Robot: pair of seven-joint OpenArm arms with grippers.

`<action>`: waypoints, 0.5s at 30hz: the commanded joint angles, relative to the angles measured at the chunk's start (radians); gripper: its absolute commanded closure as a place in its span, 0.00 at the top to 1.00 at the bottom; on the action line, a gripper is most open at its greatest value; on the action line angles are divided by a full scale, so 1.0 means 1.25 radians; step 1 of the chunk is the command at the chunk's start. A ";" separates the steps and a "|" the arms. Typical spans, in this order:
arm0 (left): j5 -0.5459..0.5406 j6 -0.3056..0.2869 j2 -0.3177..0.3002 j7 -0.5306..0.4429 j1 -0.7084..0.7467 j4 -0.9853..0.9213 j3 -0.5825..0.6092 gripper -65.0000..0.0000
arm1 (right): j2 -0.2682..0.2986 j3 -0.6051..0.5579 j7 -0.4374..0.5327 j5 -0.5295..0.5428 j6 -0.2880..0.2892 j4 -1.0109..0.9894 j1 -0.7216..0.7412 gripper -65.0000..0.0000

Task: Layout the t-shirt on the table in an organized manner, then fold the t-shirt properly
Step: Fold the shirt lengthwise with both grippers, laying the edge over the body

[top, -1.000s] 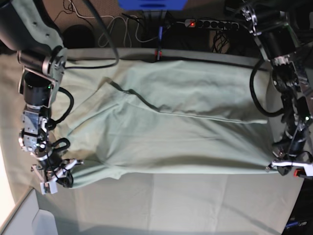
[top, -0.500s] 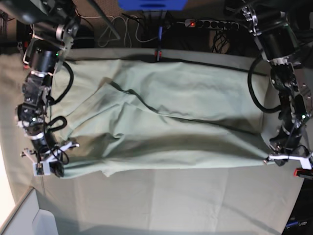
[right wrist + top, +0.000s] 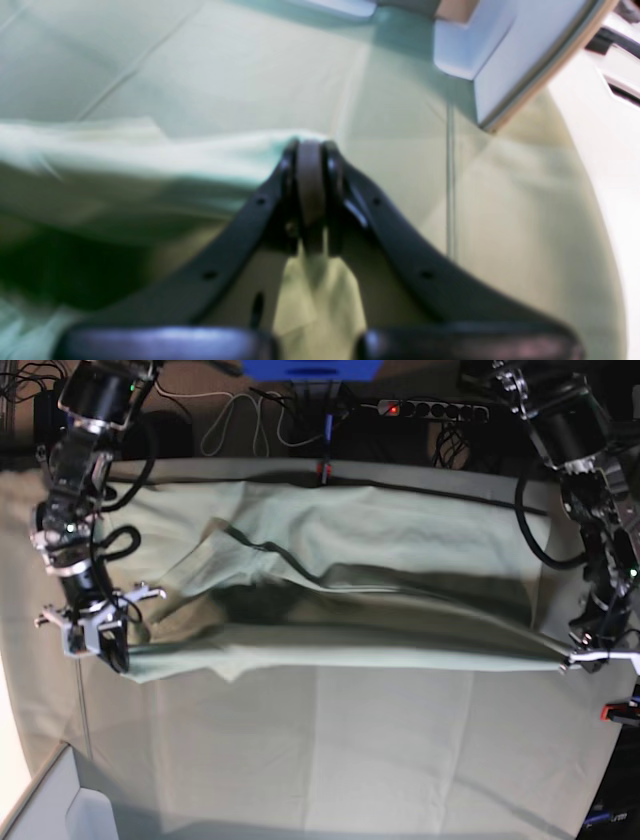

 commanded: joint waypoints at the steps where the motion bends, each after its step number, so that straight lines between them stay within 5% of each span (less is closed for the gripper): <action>1: -0.002 -0.001 -0.011 -0.020 -0.008 0.016 -0.003 0.00 | 0.009 0.000 0.025 0.020 0.007 0.021 -0.002 0.00; 11: -0.003 -0.001 -0.006 -0.020 0.055 0.047 -0.010 0.00 | 0.002 0.039 0.027 0.094 0.007 0.074 -0.132 0.00; 15: -0.003 -0.001 -0.005 -0.020 0.066 0.045 -0.010 0.00 | -0.035 0.039 0.028 0.096 0.007 0.104 -0.195 0.00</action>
